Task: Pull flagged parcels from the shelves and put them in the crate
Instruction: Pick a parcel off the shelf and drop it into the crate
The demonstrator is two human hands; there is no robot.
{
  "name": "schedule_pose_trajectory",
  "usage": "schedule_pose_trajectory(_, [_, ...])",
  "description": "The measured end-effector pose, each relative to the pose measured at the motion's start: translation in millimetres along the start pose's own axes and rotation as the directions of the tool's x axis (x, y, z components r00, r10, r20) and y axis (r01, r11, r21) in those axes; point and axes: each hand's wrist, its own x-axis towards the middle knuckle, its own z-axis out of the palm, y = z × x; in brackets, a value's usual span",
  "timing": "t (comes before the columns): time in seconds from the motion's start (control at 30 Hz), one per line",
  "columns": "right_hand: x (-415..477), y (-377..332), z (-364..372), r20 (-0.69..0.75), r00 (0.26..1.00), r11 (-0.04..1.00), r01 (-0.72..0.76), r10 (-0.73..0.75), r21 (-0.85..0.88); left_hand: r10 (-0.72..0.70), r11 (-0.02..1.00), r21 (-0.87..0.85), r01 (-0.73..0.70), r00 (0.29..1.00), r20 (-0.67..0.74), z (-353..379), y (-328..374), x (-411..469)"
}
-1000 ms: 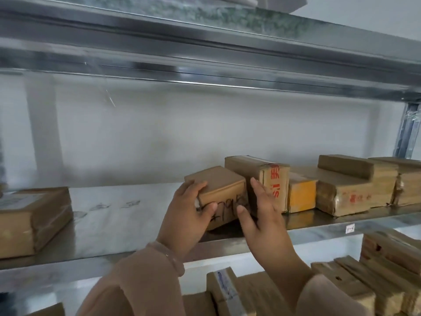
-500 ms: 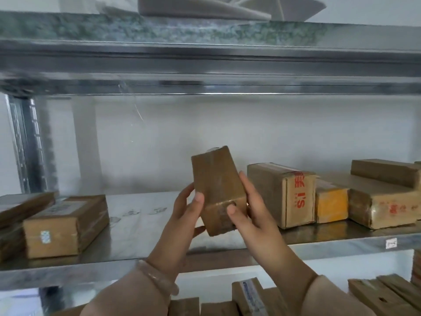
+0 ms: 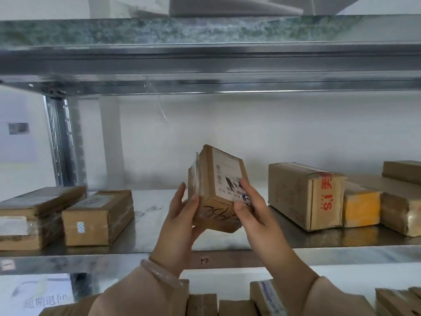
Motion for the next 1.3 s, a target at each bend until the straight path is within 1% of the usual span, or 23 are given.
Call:
schedule_pose_trajectory(0.07, [1, 0, 6, 0.01, 1.0, 0.998, 0.012, -0.011, -0.064, 0.106, 0.969, 0.233, -0.078, 0.988, -0.111, -5, 2, 0])
schedule_pose_trajectory(0.1, [2, -1, 9, 0.014, 1.0, 0.996, 0.015, -0.014, -0.083, 0.146, 0.936, 0.339, -0.095, 0.981, -0.129, -9, 4, 1])
schedule_pose_trajectory(0.13, [4, -1, 12, 0.018, 1.0, 0.995, 0.019, -0.017, -0.102, 0.156, 0.91, 0.403, -0.094, 0.98, -0.123, -12, 6, 2])
schedule_pose_trajectory(0.2, [10, -1, 18, 0.025, 0.999, 0.984, 0.031, -0.027, -0.174, 0.107, 0.887, 0.456, -0.064, 0.992, -0.069, -15, 13, 2])
schedule_pose_trajectory(0.27, [17, 0, 26, 0.032, 0.998, 0.97, 0.053, -0.047, -0.238, 0.087, 0.831, 0.553, -0.056, 0.996, -0.03, -19, 17, 5])
schedule_pose_trajectory(0.3, [20, 1, 30, 0.038, 0.998, 0.963, 0.06, -0.052, -0.263, 0.099, 0.8, 0.598, -0.055, 0.994, -0.041, -21, 17, 7])
schedule_pose_trajectory(0.37, [25, 3, 36, 0.08, 0.996, 0.948, 0.048, -0.024, -0.314, 0.12, 0.772, 0.635, -0.02, 0.986, -0.115, -25, 16, 13])
schedule_pose_trajectory(0.43, [28, 7, 39, 0.141, 0.989, 0.937, 0.014, 0.037, -0.349, 0.086, 0.76, 0.648, 0.039, 0.983, -0.16, -27, 13, 17])
schedule_pose_trajectory(0.5, [28, 11, 34, 0.171, 0.981, 0.928, -0.027, 0.097, -0.371, 0.05, 0.721, 0.688, 0.084, 0.984, -0.173, -28, 10, 20])
schedule_pose_trajectory(0.57, [25, 11, 22, 0.176, 0.981, 0.919, -0.011, 0.087, -0.394, 0.034, 0.695, 0.711, 0.109, 0.983, -0.183, -29, 11, 23])
schedule_pose_trajectory(0.63, [21, 5, 5, 0.153, 0.988, 0.902, 0.075, -0.01, -0.426, 0.043, 0.667, 0.736, 0.117, 0.98, -0.194, -29, 13, 27])
schedule_pose_trajectory(0.7, [18, -7, -18, 0.081, 0.981, 0.841, 0.193, -0.176, -0.506, 0.149, 0.628, 0.776, 0.056, 0.97, -0.19, -26, 18, 29])
schedule_pose_trajectory(0.73, [19, -15, -31, 0.029, 0.958, 0.782, 0.249, -0.284, -0.572, 0.23, 0.613, 0.79, -0.001, 0.957, -0.177, -22, 21, 29])
schedule_pose_trajectory(0.8, [23, -25, -61, -0.083, 0.861, 0.631, 0.299, -0.502, -0.716, 0.403, 0.564, 0.812, -0.15, 0.908, -0.112, -6, 25, 27])
schedule_pose_trajectory(0.83, [26, -28, -76, -0.141, 0.81, 0.58, 0.274, -0.569, -0.767, 0.474, 0.53, 0.816, -0.231, 0.879, -0.059, 4, 26, 25])
schedule_pose_trajectory(0.87, [29, -30, -90, -0.197, 0.787, 0.562, 0.218, -0.585, -0.798, 0.521, 0.498, 0.813, -0.301, 0.854, -0.003, 16, 25, 23])
schedule_pose_trajectory(0.9, [32, -30, -104, -0.251, 0.799, 0.57, 0.135, -0.546, -0.81, 0.542, 0.473, 0.807, -0.354, 0.839, 0.05, 27, 24, 21])
schedule_pose_trajectory(0.93, [34, -28, -115, -0.299, 0.835, 0.579, 0.029, -0.463, -0.815, 0.544, 0.455, 0.801, -0.389, 0.834, 0.096, 39, 20, 19])
schedule_pose_trajectory(0.97, [37, -24, -126, -0.332, 0.874, 0.56, -0.085, -0.356, -0.824, 0.532, 0.441, 0.796, -0.414, 0.835, 0.14, 50, 16, 17])
schedule_pose_trajectory(1.03, [41, -15, -141, -0.358, 0.919, 0.449, -0.253, -0.165, -0.857, 0.487, 0.438, 0.777, -0.452, 0.846, 0.217, 70, 4, 14])
schedule_pose_trajectory(1.1, [44, -7, -148, -0.356, 0.933, 0.36, -0.314, -0.056, -0.878, 0.422, 0.475, 0.751, -0.457, 0.868, 0.262, 87, -9, 11])
schedule_pose_trajectory(1.17, [44, -3, -150, -0.356, 0.934, 0.353, -0.32, -0.041, -0.879, 0.346, 0.526, 0.728, -0.439, 0.893, 0.288, 100, -22, 10])
schedule_pose_trajectory(1.3, [38, -2, -147, -0.326, 0.923, 0.442, -0.211, -0.203, -0.872, 0.196, 0.592, 0.719, -0.363, 0.931, 0.309, 117, -40, 14])
